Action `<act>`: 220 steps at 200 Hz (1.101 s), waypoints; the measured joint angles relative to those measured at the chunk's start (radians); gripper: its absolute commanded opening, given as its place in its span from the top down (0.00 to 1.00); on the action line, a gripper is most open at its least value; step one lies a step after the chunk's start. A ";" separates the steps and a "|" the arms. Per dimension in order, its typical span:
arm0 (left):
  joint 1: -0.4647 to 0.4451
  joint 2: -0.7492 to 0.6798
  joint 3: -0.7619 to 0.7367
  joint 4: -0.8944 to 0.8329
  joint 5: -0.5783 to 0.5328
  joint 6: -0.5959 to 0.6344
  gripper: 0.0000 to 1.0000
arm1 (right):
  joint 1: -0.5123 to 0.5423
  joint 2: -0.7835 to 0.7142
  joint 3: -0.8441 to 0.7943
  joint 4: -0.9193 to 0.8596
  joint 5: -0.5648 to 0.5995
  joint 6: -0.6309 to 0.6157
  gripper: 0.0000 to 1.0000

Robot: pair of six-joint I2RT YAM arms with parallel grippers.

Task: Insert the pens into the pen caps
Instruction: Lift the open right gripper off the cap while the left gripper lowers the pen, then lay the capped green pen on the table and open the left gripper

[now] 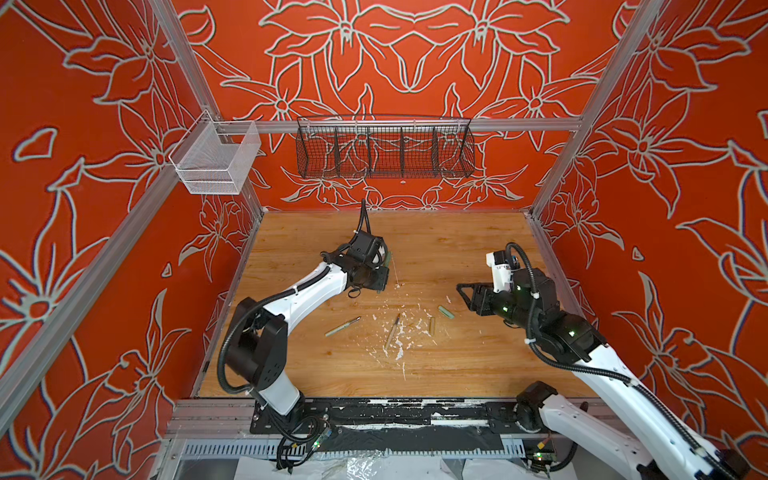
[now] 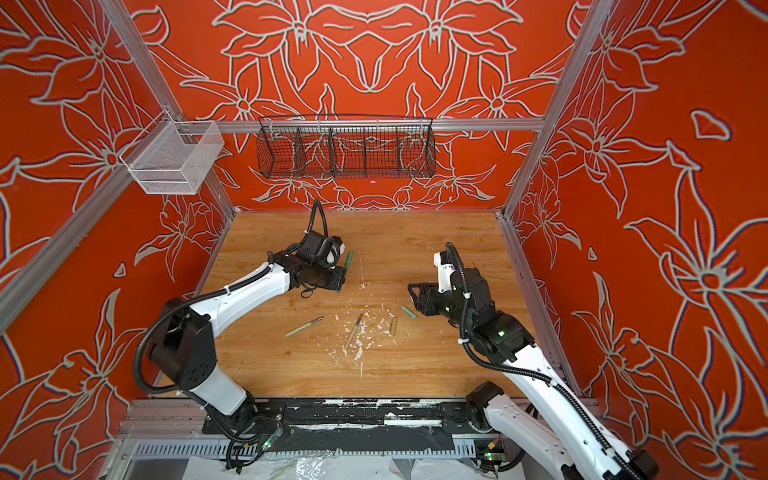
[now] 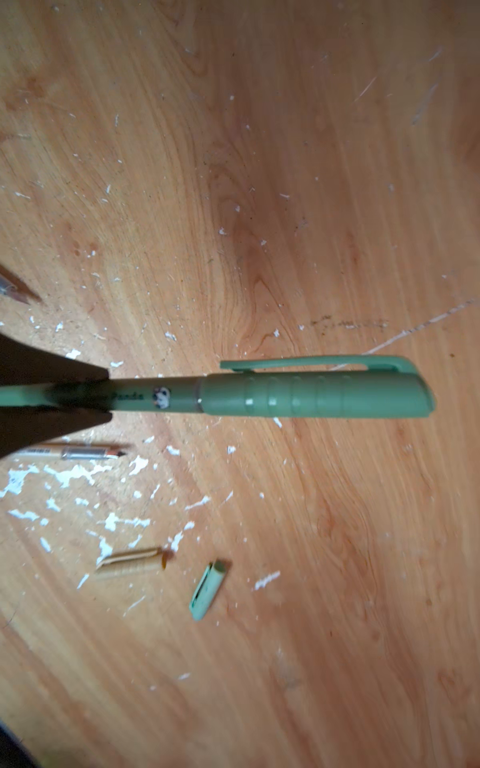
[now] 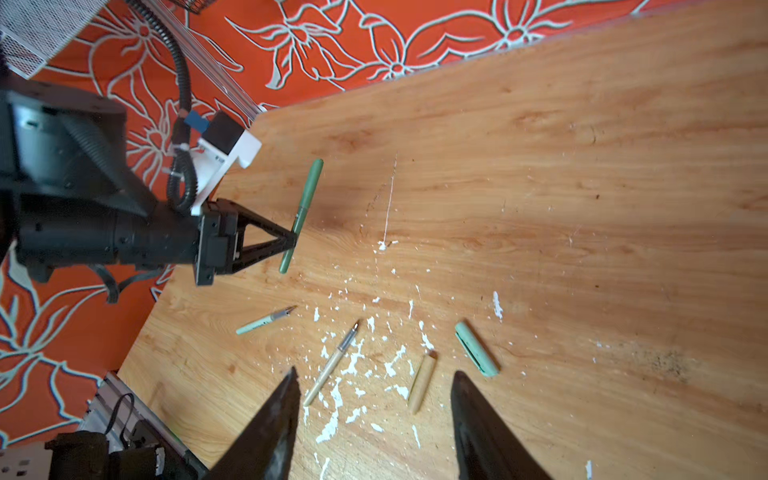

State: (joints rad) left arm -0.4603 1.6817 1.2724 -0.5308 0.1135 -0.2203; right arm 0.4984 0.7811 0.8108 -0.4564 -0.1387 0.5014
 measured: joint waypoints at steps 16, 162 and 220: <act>0.020 0.069 0.041 -0.008 -0.003 -0.008 1.00 | 0.000 -0.013 -0.018 -0.003 0.000 0.000 0.41; 0.056 0.365 0.274 -0.118 -0.087 -0.050 1.00 | 0.000 -0.001 -0.071 -0.003 -0.004 -0.030 0.41; 0.056 0.400 0.266 -0.119 -0.087 -0.050 0.92 | 0.000 0.004 -0.078 -0.004 -0.003 -0.030 0.41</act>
State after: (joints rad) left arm -0.4038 2.0819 1.5383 -0.6502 0.0265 -0.2703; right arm 0.4984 0.7853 0.7326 -0.4606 -0.1421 0.4713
